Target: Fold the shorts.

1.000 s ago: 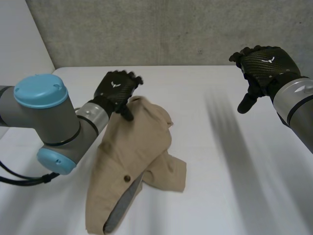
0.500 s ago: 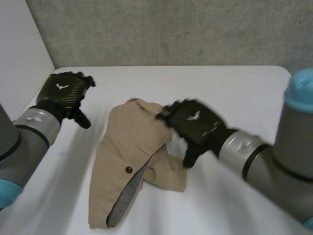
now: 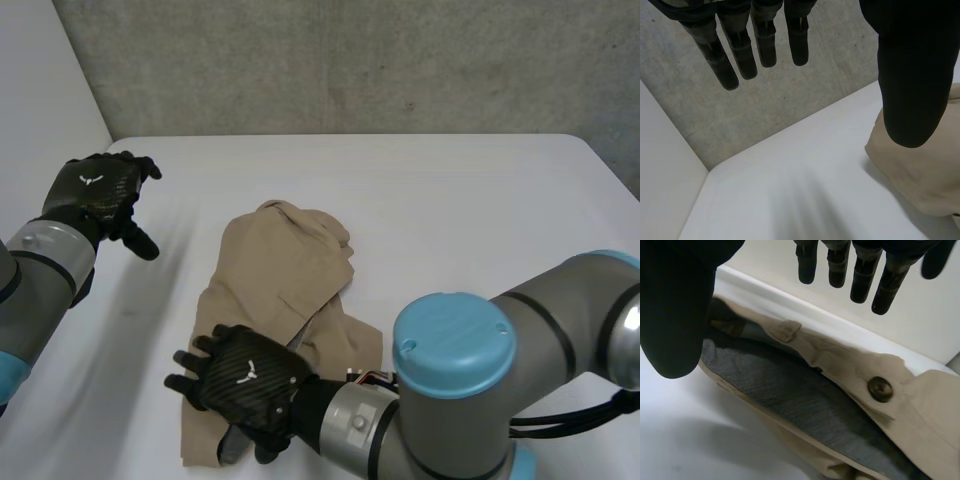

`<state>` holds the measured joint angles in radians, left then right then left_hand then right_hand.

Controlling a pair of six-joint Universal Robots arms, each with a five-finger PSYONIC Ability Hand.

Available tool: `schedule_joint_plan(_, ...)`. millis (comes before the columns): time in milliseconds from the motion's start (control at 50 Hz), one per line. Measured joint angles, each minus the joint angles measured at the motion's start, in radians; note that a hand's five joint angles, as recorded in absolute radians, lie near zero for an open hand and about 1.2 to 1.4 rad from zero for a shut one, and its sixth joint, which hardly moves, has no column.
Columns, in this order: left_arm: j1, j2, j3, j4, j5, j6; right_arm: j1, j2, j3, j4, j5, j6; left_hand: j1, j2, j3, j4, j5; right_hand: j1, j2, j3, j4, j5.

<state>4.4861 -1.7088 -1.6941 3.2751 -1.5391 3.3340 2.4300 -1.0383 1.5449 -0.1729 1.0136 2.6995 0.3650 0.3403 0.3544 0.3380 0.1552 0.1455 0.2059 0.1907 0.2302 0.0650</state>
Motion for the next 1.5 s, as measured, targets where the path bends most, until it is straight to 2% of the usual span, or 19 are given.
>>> schedule_joint_plan(100, -0.001, 0.0, -0.002, 0.0, 0.0, -0.004, 0.013, 0.046, -0.021, -0.022, -0.001, -0.02, 0.0, 0.0, 0.0, 0.0, 0.0, 0.218, 0.222, 0.237, 0.18, 0.169)
schedule_joint_plan(120, -0.001, 0.0, -0.002, 0.0, 0.0, -0.005, 0.014, 0.052, -0.024, -0.025, -0.002, -0.024, 0.0, 0.0, 0.0, 0.0, 0.0, 0.382, 0.382, 0.393, 0.353, 0.333)
schedule_joint_plan(140, -0.001, 0.0, -0.004, 0.0, -0.001, -0.005, 0.017, 0.064, -0.033, -0.037, -0.003, -0.034, 0.0, 0.0, 0.0, 0.0, 0.0, 0.617, 0.712, 0.693, 0.653, 0.624)
schedule_joint_plan(160, -0.001, 0.001, -0.005, 0.0, -0.001, -0.005, 0.018, 0.069, -0.037, -0.044, -0.003, -0.038, 0.0, 0.0, 0.0, 0.0, 0.0, 0.698, 0.825, 0.819, 0.772, 0.741)
schedule_joint_plan(200, -0.002, 0.001, -0.007, 0.0, -0.001, -0.005, 0.018, 0.066, -0.042, -0.059, -0.002, -0.038, 0.0, 0.0, 0.0, 0.0, 0.0, 0.765, 0.944, 0.955, 0.924, 0.879)
schedule_joint_plan(240, -0.004, 0.003, -0.009, 0.0, -0.001, -0.004, 0.014, 0.049, -0.045, -0.075, 0.0, -0.028, 0.0, 0.0, 0.0, 0.0, -0.002, 0.765, 0.954, 0.983, 0.95, 0.898)
schedule_joint_plan(420, -0.008, 0.025, -0.013, -0.002, -0.002, -0.004, -0.156, -0.114, -0.041, -0.097, 0.102, 0.138, -0.027, -0.01, -0.022, -0.01, -0.013, 0.808, 0.954, 0.985, 0.956, 0.914)
schedule_joint_plan(460, -0.009, 0.041, -0.016, -0.005, -0.002, -0.005, -0.246, -0.163, -0.036, -0.087, 0.18, 0.179, -0.027, -0.011, -0.023, -0.011, -0.013, 0.809, 0.961, 0.985, 0.956, 0.923)
schedule_joint_plan(560, -0.018, 0.071, -0.027, -0.009, -0.002, -0.007, -0.335, -0.201, -0.033, -0.07, 0.276, 0.198, -0.027, -0.011, -0.023, -0.011, -0.013, 0.822, 0.961, 0.985, 0.956, 0.923)
schedule_joint_plan(580, -0.024, 0.081, -0.033, -0.01, -0.003, -0.008, -0.393, -0.217, -0.031, -0.054, 0.349, 0.198, -0.027, -0.011, -0.023, -0.011, -0.013, 0.831, 0.961, 0.985, 0.956, 0.923)
schedule_joint_plan(680, -0.087, 0.123, -0.062, -0.014, -0.006, -0.022, -0.47, -0.227, -0.022, -0.027, 0.486, 0.163, -0.027, -0.011, -0.023, -0.011, -0.013, 0.833, 0.961, 0.985, 0.956, 0.923)
schedule_joint_plan(780, -0.174, 0.136, -0.09, -0.033, -0.009, -0.065, -0.486, -0.219, -0.006, -0.028, 0.551, 0.105, -0.024, -0.006, -0.019, -0.007, -0.004, 0.833, 0.961, 0.985, 0.956, 0.923)
schedule_joint_plan(940, -0.319, 0.059, -0.1, -0.092, -0.01, -0.165, -0.485, -0.166, -0.02, -0.045, 0.584, 0.017, -0.008, 0.021, 0.007, 0.025, 0.037, 0.833, 0.961, 0.985, 0.956, 0.923)
schedule_joint_plan(1020, -0.402, -0.062, -0.055, -0.103, -0.019, -0.194, -0.487, -0.126, -0.04, -0.045, 0.602, -0.033, -0.008, 0.021, 0.007, 0.024, 0.036, 0.833, 0.961, 0.985, 0.956, 0.923)
schedule_joint_plan(1120, -0.475, -0.242, 0.07, -0.1, -0.087, -0.222, -0.499, -0.106, -0.041, -0.03, 0.625, -0.085, -0.008, 0.021, 0.007, 0.024, 0.035, 0.833, 0.961, 0.985, 0.956, 0.923)
schedule_joint_plan(1240, -0.499, -0.392, 0.237, -0.089, -0.216, -0.248, -0.509, -0.113, -0.008, -0.001, 0.622, -0.095, -0.008, 0.021, 0.007, 0.024, 0.035, 0.727, 0.811, 0.83, 0.792, 0.784)
schedule_joint_plan(1300, -0.499, -0.496, 0.373, -0.079, -0.299, -0.255, -0.526, -0.144, 0.031, 0.018, 0.593, -0.091, -0.008, 0.021, 0.007, 0.025, 0.036, 0.488, 0.517, 0.53, 0.493, 0.49)
schedule_joint_plan(1400, -0.493, -0.581, 0.465, -0.075, -0.3, -0.254, -0.569, -0.208, 0.075, 0.037, 0.527, -0.074, -0.007, 0.041, 0.029, 0.045, 0.056, 0.374, 0.4, 0.404, 0.363, 0.357)
schedule_joint_plan(1500, -0.49, -0.628, 0.493, -0.073, -0.229, -0.257, -0.614, -0.258, 0.096, 0.076, 0.456, -0.03, 0.025, 0.048, 0.035, 0.05, 0.064, 0.344, 0.359, 0.368, 0.329, 0.325)
